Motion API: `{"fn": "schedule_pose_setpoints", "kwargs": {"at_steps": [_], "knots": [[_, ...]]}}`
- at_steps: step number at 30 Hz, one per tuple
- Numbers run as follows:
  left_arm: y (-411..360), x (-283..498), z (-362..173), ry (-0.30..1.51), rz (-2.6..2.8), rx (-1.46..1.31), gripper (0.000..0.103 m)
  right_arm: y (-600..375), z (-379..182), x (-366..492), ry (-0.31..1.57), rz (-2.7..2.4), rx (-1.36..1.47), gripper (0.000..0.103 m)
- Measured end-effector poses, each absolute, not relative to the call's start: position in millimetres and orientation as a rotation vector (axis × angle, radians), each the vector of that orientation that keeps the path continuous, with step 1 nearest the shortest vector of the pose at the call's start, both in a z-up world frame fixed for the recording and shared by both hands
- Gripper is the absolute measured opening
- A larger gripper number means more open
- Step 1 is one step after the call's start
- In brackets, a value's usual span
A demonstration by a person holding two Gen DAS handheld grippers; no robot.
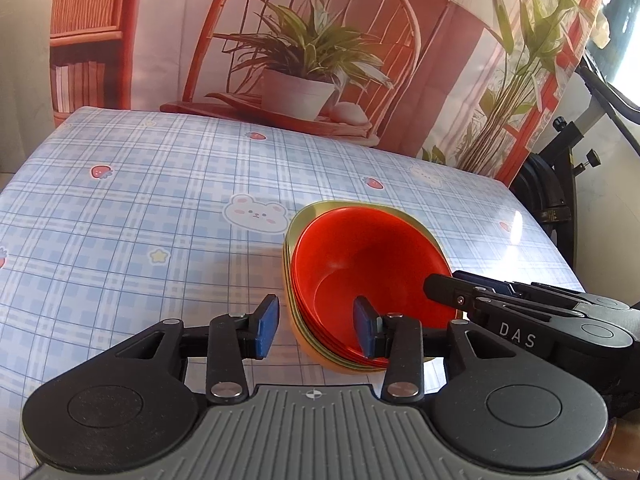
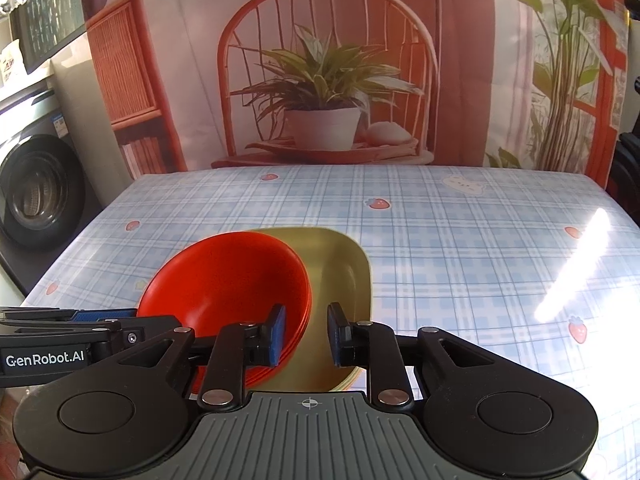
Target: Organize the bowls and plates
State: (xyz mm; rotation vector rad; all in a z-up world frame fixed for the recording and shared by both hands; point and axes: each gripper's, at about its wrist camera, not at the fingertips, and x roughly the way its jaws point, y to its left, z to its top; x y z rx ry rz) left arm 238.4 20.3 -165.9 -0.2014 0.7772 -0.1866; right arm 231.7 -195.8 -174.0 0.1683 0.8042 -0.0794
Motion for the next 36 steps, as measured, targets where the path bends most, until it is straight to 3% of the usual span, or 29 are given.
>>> {"fn": "schedule_pose_setpoints", "kwargs": {"at_steps": [11, 13, 15, 17, 21, 24, 36], "knots": [[11, 211, -113, 0.650, -0.137, -0.113, 0.052, -214, -112, 212, 0.664, -0.110, 0.183, 0.031], [9, 204, -100, 0.628, -0.114, -0.091, 0.057, -215, -98, 207, 0.633, -0.120, 0.180, 0.038], [6, 196, -86, 0.599, -0.092, -0.068, 0.063, -216, -81, 201, 0.608, -0.126, 0.172, 0.056], [5, 188, -72, 0.568, -0.081, -0.060, 0.069, -216, -66, 195, 0.581, -0.120, 0.172, 0.059], [5, 171, -40, 0.502, -0.074, -0.059, 0.084, -216, -36, 182, 0.535, -0.112, 0.186, 0.082], [3, 159, -16, 0.459, -0.052, -0.040, 0.087, -218, -10, 168, 0.499, -0.122, 0.178, 0.098], [-9, 101, 59, 0.318, 0.016, 0.021, 0.088, -218, 78, 107, 0.354, -0.145, 0.172, 0.103]]}}
